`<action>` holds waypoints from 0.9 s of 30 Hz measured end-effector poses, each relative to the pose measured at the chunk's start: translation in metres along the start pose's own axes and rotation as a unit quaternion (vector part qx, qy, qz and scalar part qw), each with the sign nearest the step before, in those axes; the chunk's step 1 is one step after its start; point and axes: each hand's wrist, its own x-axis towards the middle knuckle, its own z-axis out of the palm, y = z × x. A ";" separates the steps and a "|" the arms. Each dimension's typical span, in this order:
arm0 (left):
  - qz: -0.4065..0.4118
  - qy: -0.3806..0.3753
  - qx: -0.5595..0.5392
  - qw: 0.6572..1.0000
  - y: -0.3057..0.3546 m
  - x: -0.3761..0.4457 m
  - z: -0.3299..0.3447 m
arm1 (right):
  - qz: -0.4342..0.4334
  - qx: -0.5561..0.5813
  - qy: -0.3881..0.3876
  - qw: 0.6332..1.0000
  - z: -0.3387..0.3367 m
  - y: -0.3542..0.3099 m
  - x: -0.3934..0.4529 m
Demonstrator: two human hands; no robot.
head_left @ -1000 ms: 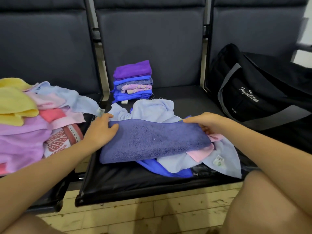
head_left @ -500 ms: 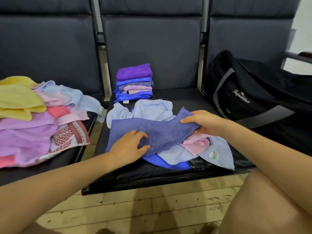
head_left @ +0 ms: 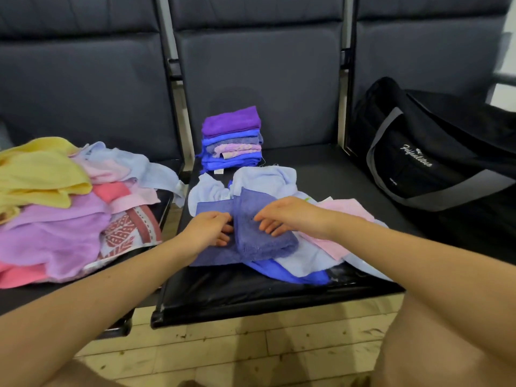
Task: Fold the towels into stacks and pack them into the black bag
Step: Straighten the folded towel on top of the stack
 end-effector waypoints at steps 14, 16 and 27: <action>0.126 0.046 0.186 0.973 -0.005 0.021 0.008 | 0.126 0.102 0.020 0.986 -0.028 0.025 0.012; 0.160 0.101 0.219 0.957 -0.007 0.023 0.004 | 0.118 0.174 0.022 0.977 -0.028 0.022 0.014; -0.021 0.003 -0.215 0.976 0.006 0.012 -0.025 | -0.053 0.129 -0.086 0.986 0.016 -0.016 0.021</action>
